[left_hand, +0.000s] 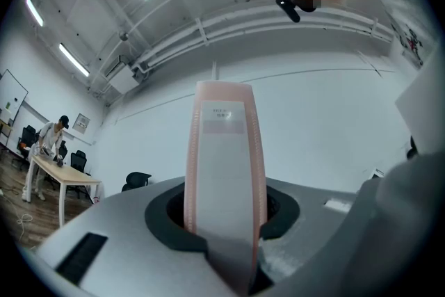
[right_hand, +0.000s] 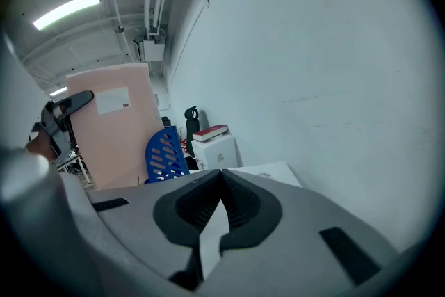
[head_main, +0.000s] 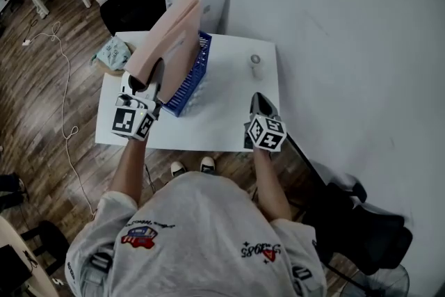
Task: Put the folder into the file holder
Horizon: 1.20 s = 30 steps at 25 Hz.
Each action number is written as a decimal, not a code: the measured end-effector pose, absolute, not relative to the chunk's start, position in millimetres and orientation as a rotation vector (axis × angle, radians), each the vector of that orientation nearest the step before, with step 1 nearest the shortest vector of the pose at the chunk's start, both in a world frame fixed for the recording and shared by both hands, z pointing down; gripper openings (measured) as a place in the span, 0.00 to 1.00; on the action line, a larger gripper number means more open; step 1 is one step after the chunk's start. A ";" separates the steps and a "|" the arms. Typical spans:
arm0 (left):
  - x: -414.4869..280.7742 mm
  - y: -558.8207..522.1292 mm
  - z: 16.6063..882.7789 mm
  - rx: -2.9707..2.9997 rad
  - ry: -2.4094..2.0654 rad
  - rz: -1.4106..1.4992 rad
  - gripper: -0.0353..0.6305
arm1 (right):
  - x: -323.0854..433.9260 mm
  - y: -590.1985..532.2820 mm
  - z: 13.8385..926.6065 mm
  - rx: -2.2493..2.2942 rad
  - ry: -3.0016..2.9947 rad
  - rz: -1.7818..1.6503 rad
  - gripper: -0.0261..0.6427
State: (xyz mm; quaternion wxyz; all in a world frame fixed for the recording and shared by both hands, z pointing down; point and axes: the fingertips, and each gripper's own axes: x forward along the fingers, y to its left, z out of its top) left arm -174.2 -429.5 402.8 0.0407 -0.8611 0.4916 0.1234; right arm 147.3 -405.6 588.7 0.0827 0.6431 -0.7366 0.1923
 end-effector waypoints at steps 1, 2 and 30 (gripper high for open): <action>-172.7 -430.8 406.4 -2.634 1.502 0.365 0.24 | 147.5 -406.0 589.2 1.920 -2.196 0.576 0.03; -170.9 -431.7 410.1 -2.630 1.496 0.351 0.24 | 147.5 -406.1 590.0 1.919 -2.193 0.577 0.03; -148.9 -448.3 504.9 -2.764 1.555 0.266 0.27 | 162.3 -398.5 603.1 1.952 -2.129 0.610 0.03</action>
